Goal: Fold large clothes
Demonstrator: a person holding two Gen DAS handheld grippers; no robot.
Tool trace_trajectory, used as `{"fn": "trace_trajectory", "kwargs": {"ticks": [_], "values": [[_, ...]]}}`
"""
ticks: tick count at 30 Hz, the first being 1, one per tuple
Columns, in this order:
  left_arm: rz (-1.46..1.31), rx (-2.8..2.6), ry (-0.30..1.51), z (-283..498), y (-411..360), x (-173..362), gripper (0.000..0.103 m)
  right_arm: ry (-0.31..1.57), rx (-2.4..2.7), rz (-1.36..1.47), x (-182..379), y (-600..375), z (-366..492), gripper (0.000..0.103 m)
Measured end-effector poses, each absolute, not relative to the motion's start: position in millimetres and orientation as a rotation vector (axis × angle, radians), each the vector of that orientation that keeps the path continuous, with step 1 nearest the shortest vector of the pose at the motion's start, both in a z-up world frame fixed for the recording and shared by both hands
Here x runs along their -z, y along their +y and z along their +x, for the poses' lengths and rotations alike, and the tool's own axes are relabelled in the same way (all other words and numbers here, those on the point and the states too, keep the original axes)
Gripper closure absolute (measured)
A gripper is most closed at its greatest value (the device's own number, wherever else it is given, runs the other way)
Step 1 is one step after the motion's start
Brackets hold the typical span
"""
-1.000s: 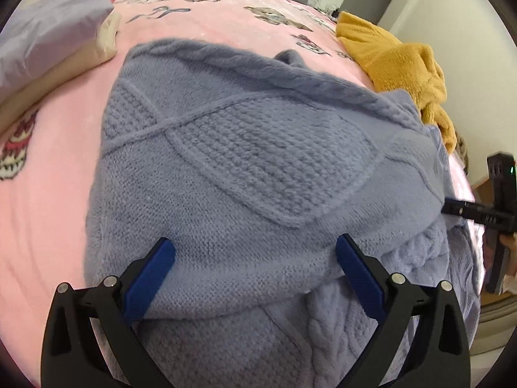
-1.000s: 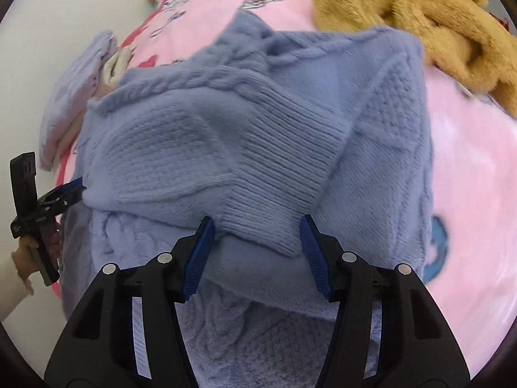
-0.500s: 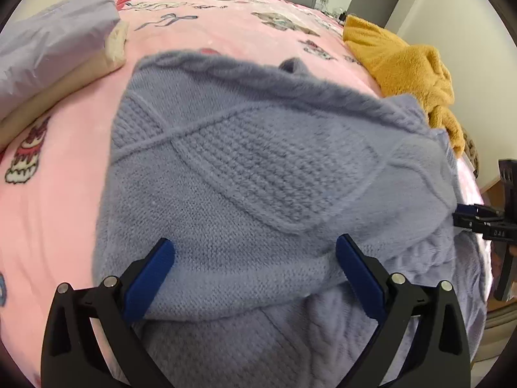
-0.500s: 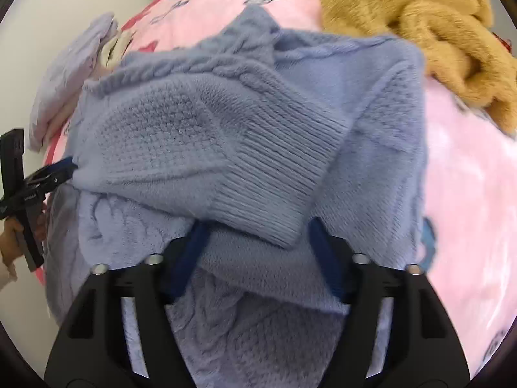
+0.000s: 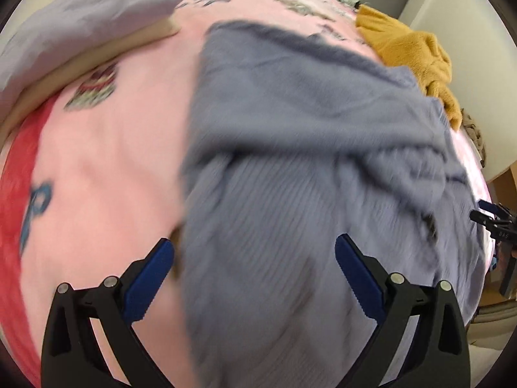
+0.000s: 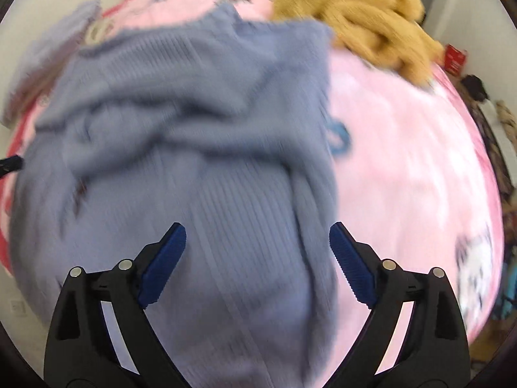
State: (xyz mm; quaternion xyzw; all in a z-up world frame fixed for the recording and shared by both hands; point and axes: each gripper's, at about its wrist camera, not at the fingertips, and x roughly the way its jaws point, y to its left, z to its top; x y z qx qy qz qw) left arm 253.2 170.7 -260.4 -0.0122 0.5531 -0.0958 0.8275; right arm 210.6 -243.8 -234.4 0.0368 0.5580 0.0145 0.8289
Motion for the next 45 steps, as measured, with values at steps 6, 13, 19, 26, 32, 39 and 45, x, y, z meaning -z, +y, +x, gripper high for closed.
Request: {"fn": "trace_trajectory", "kwargs": {"ticks": [6, 13, 19, 26, 32, 39, 45], "values": [[-0.216, 0.229, 1.33, 230, 211, 300, 0.005, 1.268, 0.067, 0.141, 261, -256, 172, 0.016], [-0.153, 0.209, 1.256, 214, 207, 303, 0.036, 1.25, -0.011, 0.471, 273, -288, 166, 0.073], [-0.085, 0.236, 1.229, 198, 178, 292, 0.076, 1.242, -0.073, 0.392, 247, -293, 159, 0.089], [-0.189, 0.168, 1.179, 189, 182, 274, 0.082, 1.264, -0.068, 0.287, 215, -311, 176, 0.091], [-0.16, 0.128, 1.235, 194, 194, 298, 0.073, 1.383, -0.046, 0.269, 270, -312, 183, 0.085], [-0.054, 0.213, 1.316, 187, 186, 286, 0.03, 1.241, -0.083, 0.245, 237, -304, 142, 0.027], [-0.094, 0.28, 1.385, 139, 191, 284, 0.03, 1.287, -0.074, 0.227, 231, -287, 85, 0.027]]}}
